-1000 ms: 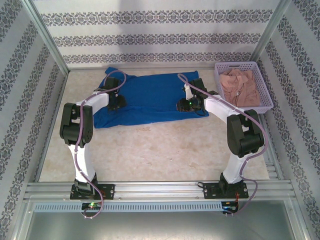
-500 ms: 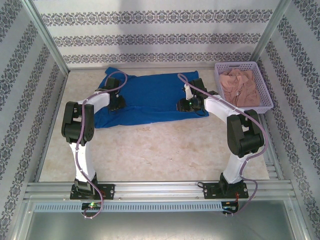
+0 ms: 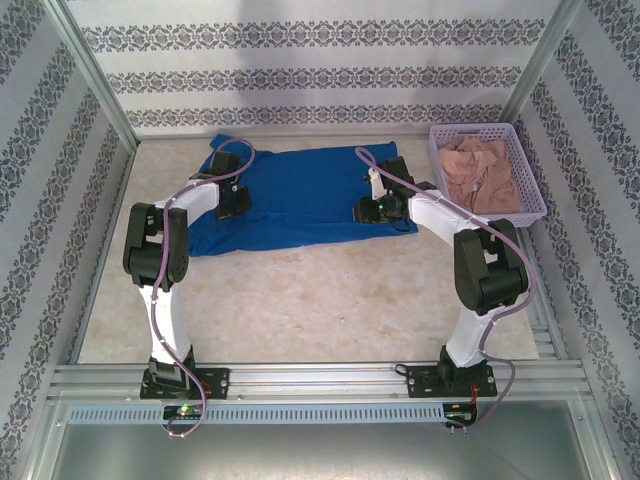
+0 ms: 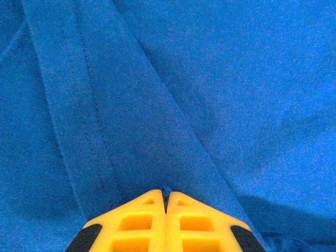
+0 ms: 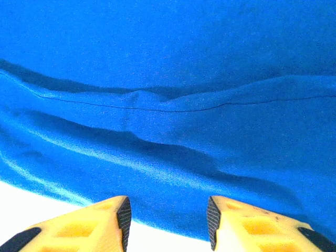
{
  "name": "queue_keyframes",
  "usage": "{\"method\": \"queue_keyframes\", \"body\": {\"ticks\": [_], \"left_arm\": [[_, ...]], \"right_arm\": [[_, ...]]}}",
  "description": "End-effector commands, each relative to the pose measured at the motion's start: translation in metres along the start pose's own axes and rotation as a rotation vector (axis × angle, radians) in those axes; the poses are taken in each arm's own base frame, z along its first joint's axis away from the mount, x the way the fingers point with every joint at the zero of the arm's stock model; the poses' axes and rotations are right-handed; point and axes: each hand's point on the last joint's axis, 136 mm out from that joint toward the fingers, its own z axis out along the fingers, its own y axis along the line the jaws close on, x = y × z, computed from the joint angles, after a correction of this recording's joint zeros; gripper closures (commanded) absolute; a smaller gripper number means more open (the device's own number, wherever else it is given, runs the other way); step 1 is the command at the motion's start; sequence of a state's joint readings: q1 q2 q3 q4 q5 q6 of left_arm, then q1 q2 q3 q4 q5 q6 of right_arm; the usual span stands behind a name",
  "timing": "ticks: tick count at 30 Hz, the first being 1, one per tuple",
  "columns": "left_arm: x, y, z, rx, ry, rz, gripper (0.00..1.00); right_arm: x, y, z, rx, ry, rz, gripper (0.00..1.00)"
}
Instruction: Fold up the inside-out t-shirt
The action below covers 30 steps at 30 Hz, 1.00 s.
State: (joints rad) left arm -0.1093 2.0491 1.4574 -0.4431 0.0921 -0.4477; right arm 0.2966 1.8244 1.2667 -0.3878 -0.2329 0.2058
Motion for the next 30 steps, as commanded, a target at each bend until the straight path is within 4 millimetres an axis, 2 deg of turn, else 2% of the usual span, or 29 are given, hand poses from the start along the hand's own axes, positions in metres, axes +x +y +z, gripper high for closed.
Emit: {"method": "queue_keyframes", "body": {"ticks": [1,6,10,20,25,30], "left_arm": [[-0.016,0.0,-0.015,-0.014,-0.036,0.023,1.0],[-0.036,-0.011,-0.03,0.006,-0.103,0.065,1.0],[-0.049,-0.024,-0.03,0.017,-0.133,0.129,1.0],[-0.061,-0.061,-0.002,0.008,-0.119,0.308,0.97],[-0.06,-0.074,0.016,-0.019,-0.104,0.389,0.86],[-0.068,-0.086,0.011,0.031,-0.133,0.401,0.79]], "right_arm": [[0.008,-0.004,0.004,-0.004,0.024,0.023,0.55],[0.006,-0.004,0.003,-0.001,0.018,0.022,0.55],[0.006,-0.004,0.003,-0.003,0.02,0.023,0.55],[0.008,-0.006,0.005,0.005,0.03,0.026,0.55],[0.009,-0.006,0.005,0.004,0.033,0.026,0.55],[0.008,-0.005,0.004,0.002,0.029,0.027,0.55]]}}
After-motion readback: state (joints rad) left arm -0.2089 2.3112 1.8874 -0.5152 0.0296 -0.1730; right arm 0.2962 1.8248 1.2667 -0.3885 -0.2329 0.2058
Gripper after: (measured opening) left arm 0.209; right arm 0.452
